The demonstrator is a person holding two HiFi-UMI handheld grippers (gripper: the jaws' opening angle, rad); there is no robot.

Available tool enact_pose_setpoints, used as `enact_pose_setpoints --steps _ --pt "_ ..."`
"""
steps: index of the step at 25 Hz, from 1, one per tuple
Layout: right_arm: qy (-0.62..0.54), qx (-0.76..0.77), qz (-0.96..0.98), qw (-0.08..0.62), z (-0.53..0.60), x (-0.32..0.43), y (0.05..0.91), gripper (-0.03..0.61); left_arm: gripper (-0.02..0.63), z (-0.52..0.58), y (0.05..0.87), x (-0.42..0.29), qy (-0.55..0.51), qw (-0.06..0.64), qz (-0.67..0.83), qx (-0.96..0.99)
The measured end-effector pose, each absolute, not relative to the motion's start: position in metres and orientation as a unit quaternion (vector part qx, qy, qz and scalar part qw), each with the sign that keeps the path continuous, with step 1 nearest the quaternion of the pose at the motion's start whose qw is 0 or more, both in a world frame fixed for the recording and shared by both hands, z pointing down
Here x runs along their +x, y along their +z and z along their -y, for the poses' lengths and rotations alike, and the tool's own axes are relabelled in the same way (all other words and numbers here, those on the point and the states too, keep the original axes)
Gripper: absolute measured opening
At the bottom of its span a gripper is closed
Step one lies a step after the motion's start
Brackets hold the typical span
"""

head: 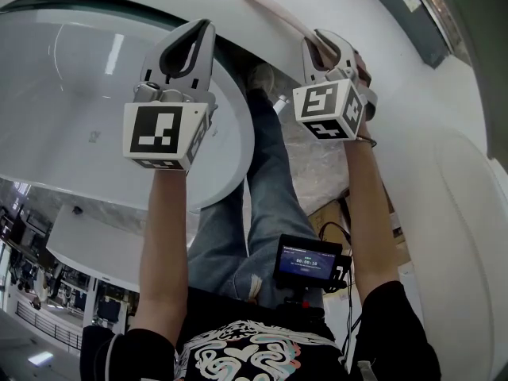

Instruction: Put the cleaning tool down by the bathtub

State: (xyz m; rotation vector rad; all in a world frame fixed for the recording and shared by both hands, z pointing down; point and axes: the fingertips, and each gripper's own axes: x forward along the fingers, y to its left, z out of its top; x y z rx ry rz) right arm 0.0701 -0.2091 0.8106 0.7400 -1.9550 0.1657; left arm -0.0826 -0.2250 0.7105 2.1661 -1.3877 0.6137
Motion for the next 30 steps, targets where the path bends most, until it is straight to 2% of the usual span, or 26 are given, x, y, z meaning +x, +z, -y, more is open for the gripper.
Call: enact_pose_setpoints --steps 14,25,30 --pt "0.078 0.29 0.825 0.478 0.207 0.065 0.795 0.076 0.017 0.221 0.708 -0.091 0.234 0.246 0.523 0.782" --pt "0.082 0.322 0.838 0.433 0.213 0.056 0.761 0.075 0.017 0.218 0.681 -0.093 0.219 0.233 0.527 0.787" --pt "0.102 0.359 0.834 0.406 0.21 0.06 0.728 0.038 0.017 0.217 0.646 -0.092 0.165 0.201 0.535 0.804"
